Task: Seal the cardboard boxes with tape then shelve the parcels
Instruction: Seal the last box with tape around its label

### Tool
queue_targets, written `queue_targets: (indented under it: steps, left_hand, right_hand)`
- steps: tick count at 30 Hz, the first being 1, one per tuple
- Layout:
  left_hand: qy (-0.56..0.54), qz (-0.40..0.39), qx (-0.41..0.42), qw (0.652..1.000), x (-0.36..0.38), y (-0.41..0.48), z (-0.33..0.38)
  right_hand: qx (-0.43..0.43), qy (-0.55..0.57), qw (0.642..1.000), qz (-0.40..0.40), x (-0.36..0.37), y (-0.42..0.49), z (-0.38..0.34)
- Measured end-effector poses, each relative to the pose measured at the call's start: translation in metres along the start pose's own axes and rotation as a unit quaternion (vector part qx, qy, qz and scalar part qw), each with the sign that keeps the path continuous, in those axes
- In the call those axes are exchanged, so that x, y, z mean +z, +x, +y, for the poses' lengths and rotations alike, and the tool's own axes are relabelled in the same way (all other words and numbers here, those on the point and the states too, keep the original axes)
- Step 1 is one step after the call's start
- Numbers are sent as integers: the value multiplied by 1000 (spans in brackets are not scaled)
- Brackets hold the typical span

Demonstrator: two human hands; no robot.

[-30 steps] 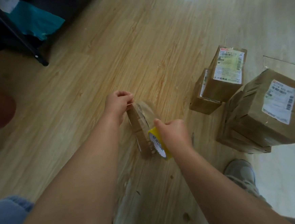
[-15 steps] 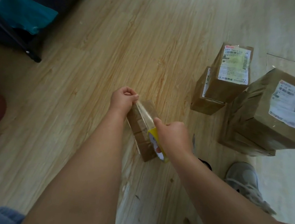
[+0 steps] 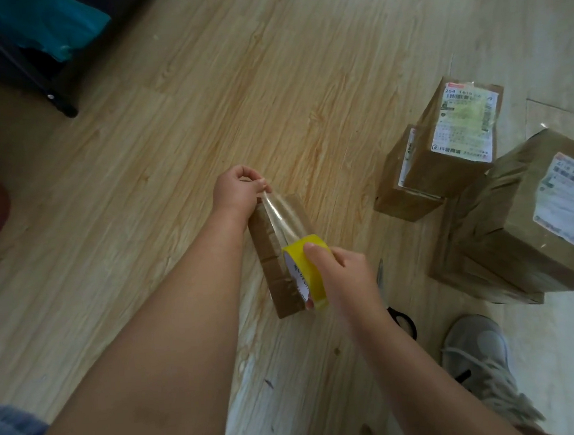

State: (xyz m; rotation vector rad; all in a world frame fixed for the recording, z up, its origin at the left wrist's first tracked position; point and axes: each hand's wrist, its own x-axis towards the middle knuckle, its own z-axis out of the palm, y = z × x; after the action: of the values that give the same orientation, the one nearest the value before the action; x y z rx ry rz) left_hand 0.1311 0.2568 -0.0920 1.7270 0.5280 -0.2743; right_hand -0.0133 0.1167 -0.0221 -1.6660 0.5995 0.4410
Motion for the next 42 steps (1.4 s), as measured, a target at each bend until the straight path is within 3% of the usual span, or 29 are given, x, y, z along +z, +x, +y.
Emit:
queue_targets:
  steps: [14,21,25,33,39,42]
  left_hand:
    - [-1,-4,-23,1000,5,11,-9]
    - [61,3,-120,991,9,19,-9]
    - [135,-35,-179,974,11,19,-4]
    - [172,-110,-293,934,8,5,5]
    - [212,-100,-283,930,11,12,-3]
    - [280,-65,-206,935,15,21,-10]
  right_hand:
    - [14,-21,1000,-3,9,9,-6]
    - [6,-9,1000,-4,9,11,-4]
    - [7,4,1000,-4,8,12,-3]
    - [-13,-18,1000,14,13,9,4]
    - [-37,-37,998,32,17,8,6]
    - [-40,-35,998,37,16,8,7]
